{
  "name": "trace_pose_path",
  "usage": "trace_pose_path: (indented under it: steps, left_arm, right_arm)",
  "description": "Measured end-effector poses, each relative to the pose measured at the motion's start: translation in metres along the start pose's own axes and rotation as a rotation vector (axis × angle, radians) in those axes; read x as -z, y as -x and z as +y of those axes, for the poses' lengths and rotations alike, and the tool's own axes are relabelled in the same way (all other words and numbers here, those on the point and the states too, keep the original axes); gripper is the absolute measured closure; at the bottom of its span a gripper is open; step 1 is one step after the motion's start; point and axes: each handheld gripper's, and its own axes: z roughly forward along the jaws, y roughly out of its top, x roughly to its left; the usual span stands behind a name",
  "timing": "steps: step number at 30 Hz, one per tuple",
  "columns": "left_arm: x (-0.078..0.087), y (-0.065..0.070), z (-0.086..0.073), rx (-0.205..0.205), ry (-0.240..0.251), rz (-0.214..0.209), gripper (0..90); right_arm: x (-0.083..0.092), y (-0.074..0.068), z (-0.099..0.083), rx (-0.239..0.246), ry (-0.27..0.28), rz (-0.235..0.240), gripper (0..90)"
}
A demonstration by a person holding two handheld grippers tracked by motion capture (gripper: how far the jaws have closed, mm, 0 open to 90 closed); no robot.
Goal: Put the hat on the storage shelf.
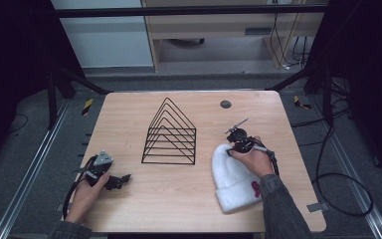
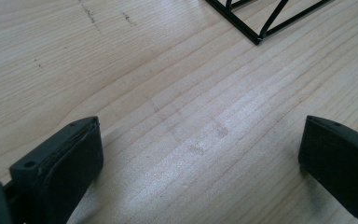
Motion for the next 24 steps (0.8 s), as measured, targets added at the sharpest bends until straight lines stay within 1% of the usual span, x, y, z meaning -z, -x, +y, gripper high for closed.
trace_pose_path:
  steps: [1,2,3,5,6,7,9,11,16,18,21,23,24]
  left_arm:
    - [0.0,0.0,0.0,0.0,0.0,0.0,0.0]
    - [0.0,0.0,0.0,0.0,0.0,0.0,0.0]
    - [0.0,0.0,0.0,0.0,0.0,0.0,0.0]
    - [0.0,0.0,0.0,0.001,0.0,0.0,0.0]
    - [0.0,0.0,0.0,0.0,0.0,0.0,0.0]
    - [0.0,0.0,0.0,0.0,0.0,0.0,0.0]
    - [0.0,0.0,0.0,0.001,0.0,0.001,0.0]
    - [0.0,0.0,0.0,0.0,0.0,0.0,0.0]
    - [0.0,0.0,0.0,-0.001,0.0,0.001,0.0]
    - [0.0,0.0,0.0,-0.002,-0.001,0.002,0.0]
    - [0.0,0.0,0.0,-0.002,-0.001,0.002,0.0]
    - [0.0,0.0,0.001,-0.001,-0.002,0.014,0.0]
    - [0.001,0.002,0.003,-0.004,0.002,0.033,1.1]
  right_arm:
    - [0.003,-0.001,-0.002,0.005,0.015,0.001,79.6]
    - [0.007,-0.002,-0.003,-0.001,0.03,0.002,79.8]
    - [0.013,-0.004,-0.004,0.0,0.055,-0.003,80.0]
    - [0.025,-0.006,-0.006,0.004,0.1,-0.005,80.5]
    - [0.03,-0.008,-0.007,0.005,0.113,-0.009,80.6]
    - [0.039,-0.01,-0.009,0.01,0.14,-0.011,80.7]
    - [0.052,-0.014,-0.014,0.017,0.181,-0.005,80.9]
    - [0.065,-0.018,-0.02,0.039,0.225,-0.003,81.1]
    - [0.094,-0.028,-0.037,0.045,0.323,-0.006,81.2]
    - [0.105,-0.03,-0.044,0.046,0.348,-0.02,81.3]
    - [0.116,-0.032,-0.051,0.033,0.382,-0.026,81.3]
    - [0.122,-0.032,-0.055,0.027,0.398,-0.034,81.4]
    - [0.124,-0.033,-0.055,0.032,0.405,-0.035,81.4]
